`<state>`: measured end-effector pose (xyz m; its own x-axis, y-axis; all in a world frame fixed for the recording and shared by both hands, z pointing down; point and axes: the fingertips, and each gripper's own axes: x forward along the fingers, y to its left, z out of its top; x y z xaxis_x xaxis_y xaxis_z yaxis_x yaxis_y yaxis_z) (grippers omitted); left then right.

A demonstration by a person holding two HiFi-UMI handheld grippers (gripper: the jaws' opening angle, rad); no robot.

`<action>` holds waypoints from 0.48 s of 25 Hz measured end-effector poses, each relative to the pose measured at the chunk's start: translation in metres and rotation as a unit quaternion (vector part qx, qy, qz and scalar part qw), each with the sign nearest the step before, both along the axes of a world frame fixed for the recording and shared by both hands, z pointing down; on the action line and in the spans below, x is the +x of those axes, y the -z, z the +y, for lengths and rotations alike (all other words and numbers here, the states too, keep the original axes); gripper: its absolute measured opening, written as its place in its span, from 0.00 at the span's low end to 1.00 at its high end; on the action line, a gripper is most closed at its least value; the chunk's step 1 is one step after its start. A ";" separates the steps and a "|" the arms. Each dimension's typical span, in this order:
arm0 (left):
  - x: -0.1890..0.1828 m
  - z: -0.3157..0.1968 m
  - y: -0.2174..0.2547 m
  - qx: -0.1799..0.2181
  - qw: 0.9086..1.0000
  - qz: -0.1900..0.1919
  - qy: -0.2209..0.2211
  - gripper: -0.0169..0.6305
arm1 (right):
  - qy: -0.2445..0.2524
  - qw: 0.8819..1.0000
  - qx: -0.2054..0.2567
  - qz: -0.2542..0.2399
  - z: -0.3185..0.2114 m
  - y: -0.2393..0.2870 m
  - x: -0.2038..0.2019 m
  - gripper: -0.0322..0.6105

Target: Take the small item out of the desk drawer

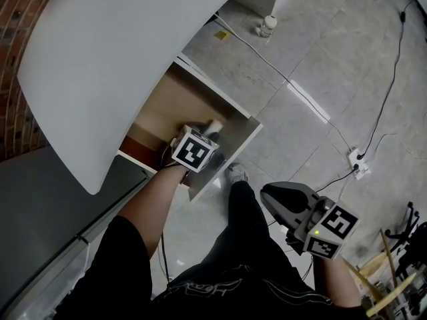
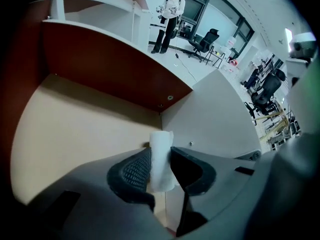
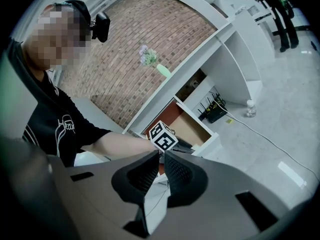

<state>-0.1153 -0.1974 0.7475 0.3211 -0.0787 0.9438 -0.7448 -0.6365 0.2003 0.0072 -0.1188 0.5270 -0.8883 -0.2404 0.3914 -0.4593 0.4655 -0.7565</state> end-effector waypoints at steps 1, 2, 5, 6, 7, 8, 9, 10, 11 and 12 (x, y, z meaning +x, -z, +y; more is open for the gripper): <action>-0.001 0.000 0.005 0.002 1.000 -0.001 0.003 0.24 | 0.000 1.000 0.003 0.000 0.001 0.003 -0.001 0.15; -0.003 -0.001 0.011 0.005 1.000 -0.002 0.006 0.24 | 0.000 1.000 0.006 0.000 0.001 0.006 -0.001 0.15; -0.006 -0.003 0.031 0.024 0.999 -0.003 0.020 0.24 | -0.002 1.000 0.017 -0.001 0.004 0.018 -0.003 0.15; -0.006 -0.004 0.039 0.032 0.999 -0.001 0.027 0.24 | -0.004 1.000 0.020 -0.005 0.005 0.024 -0.004 0.15; -0.007 -0.004 0.047 0.039 0.999 0.001 0.033 0.24 | -0.007 1.000 0.023 -0.009 0.006 0.031 -0.005 0.15; -0.007 -0.004 0.056 0.045 0.998 0.004 0.040 0.24 | -0.009 1.000 0.026 -0.013 0.007 0.037 -0.006 0.15; -0.007 -0.004 0.065 0.050 0.998 0.008 0.045 0.24 | -0.010 0.999 0.030 -0.016 0.009 0.044 -0.008 0.15; -0.007 -0.003 0.075 0.055 0.997 0.012 0.051 0.24 | -0.011 0.999 0.034 -0.019 0.011 0.050 -0.008 0.15; -0.006 -0.002 0.086 0.059 0.997 0.018 0.056 0.24 | -0.010 0.999 0.039 -0.019 0.013 0.057 -0.009 0.15; -0.004 0.000 0.099 0.064 0.996 0.026 0.062 0.24 | -0.009 0.999 0.045 -0.019 0.016 0.063 -0.010 0.15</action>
<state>-0.1191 -0.1974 0.6490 0.3501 -0.2390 0.9057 -0.8100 -0.5630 0.1645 -0.0025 -0.1032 0.4641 -0.8973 -0.2887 0.3339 -0.4400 0.5240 -0.7293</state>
